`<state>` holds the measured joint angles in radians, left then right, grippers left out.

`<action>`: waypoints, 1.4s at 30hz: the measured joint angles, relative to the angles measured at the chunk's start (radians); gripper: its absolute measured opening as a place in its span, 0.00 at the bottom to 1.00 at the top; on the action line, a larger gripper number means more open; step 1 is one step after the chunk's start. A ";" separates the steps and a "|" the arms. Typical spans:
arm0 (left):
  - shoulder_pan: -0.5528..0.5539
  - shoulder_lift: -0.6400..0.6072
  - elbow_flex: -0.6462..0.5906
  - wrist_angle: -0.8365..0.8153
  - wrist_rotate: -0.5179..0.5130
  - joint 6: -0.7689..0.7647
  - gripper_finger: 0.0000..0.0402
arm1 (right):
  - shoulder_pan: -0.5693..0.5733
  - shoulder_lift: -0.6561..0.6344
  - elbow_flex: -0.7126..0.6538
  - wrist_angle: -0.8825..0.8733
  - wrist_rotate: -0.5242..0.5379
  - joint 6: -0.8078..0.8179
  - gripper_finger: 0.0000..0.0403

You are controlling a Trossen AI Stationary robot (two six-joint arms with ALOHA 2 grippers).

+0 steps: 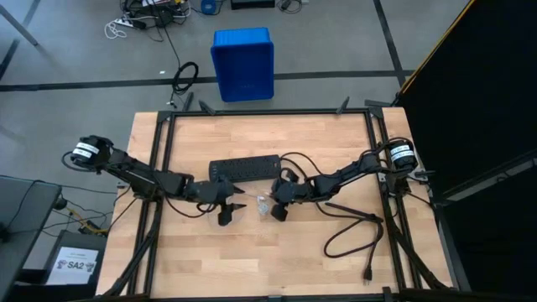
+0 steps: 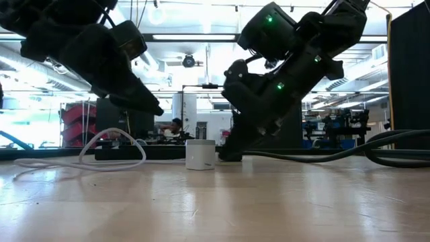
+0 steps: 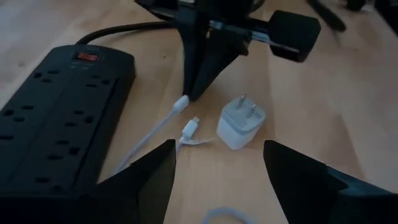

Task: Insert USB
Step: Insert the charger cable into the charger adapter

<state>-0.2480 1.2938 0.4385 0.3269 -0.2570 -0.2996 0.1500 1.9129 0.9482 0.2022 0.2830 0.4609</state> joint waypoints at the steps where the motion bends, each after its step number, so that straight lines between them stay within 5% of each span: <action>1: -0.006 0.000 0.000 -0.002 0.001 0.002 0.57 | 0.000 0.000 0.000 0.022 0.000 0.000 0.00; 8: -0.102 -0.006 0.042 0.001 -0.002 -0.001 0.57 | 0.010 0.000 0.000 0.197 0.001 -0.013 0.00; 24: -0.282 -0.040 0.141 0.042 -0.240 0.110 0.57 | 0.044 0.000 0.000 0.466 0.002 -0.136 0.00; 30: -0.310 -0.040 0.100 0.265 -0.267 0.231 0.57 | 0.044 0.000 0.000 0.519 0.002 -0.167 0.00; 37: -0.308 -0.040 -0.208 0.860 -0.231 0.209 0.57 | 0.044 0.000 0.000 0.533 0.003 -0.167 0.00; 42: -0.302 -0.039 -0.272 0.854 -0.112 0.013 0.57 | 0.043 -0.001 0.000 0.594 0.004 -0.173 0.00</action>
<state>-0.5503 1.2549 0.1665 1.1813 -0.3689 -0.2871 0.1929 1.9121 0.9485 0.7962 0.2867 0.2883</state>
